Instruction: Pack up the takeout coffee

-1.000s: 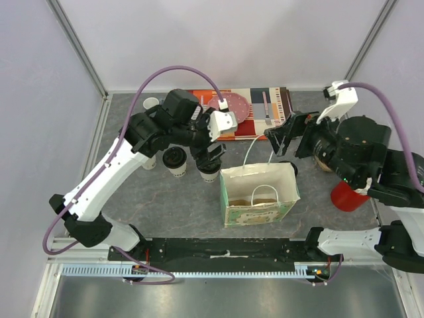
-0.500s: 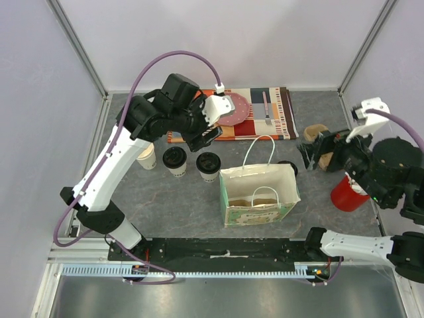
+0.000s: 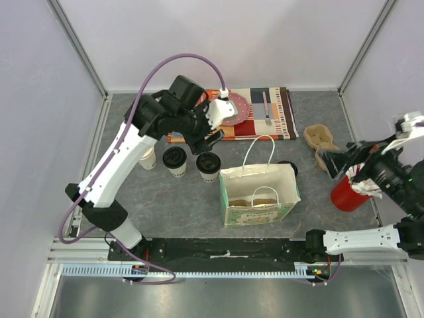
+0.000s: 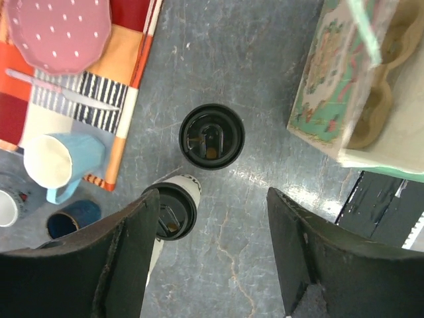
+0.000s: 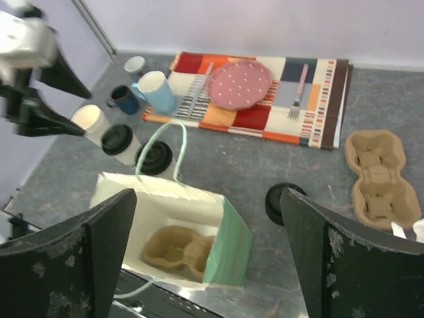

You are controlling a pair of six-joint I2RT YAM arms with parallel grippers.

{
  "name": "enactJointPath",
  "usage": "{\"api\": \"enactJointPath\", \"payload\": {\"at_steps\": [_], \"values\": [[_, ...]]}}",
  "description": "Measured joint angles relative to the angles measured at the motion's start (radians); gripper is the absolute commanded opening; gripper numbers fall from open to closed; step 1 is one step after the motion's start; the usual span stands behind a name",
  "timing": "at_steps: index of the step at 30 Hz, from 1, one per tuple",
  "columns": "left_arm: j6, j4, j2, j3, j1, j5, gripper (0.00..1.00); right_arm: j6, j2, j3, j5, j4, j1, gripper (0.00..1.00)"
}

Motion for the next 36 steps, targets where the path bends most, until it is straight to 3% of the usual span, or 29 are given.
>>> {"api": "enactJointPath", "payload": {"at_steps": [6, 12, 17, 19, 22, 26, 30, 36], "values": [[0.119, -0.001, 0.075, -0.004, 0.245, 0.150, 0.69, -0.042, 0.226, 0.347, 0.105, 0.043, 0.122, 0.98], [0.315, -0.001, 0.082, -0.051, 0.290, 0.319, 0.63, -0.027, 0.332, 0.293, 0.127, 0.079, 0.159, 0.98], [0.534, 0.014, 0.019, -0.282, 0.300, 0.479, 0.62, -0.025, 0.422, 0.262, 0.117, 0.084, 0.134, 0.98], [0.628, -0.010, -0.001, -0.397, 0.322, 0.531, 0.62, -0.042, 0.491, 0.322, 0.048, 0.087, 0.002, 0.98], [0.700, -0.016, 0.003, -0.428, 0.371, 0.571, 0.61, -0.057, 0.655, 0.502, -0.113, 0.096, -0.235, 0.98], [0.842, -0.010, 0.005, -0.429, 0.428, 0.622, 0.59, -0.060, 0.908, 0.740, -0.330, 0.119, -0.406, 0.97], [0.997, -0.006, 0.001, -0.474, 0.428, 0.657, 0.55, -0.026, 1.015, 0.706, -0.460, 0.130, -0.533, 0.96], [1.177, -0.011, 0.005, -0.534, 0.394, 0.671, 0.54, 0.017, 1.000, 0.572, -0.562, 0.138, -0.721, 0.98]]}}
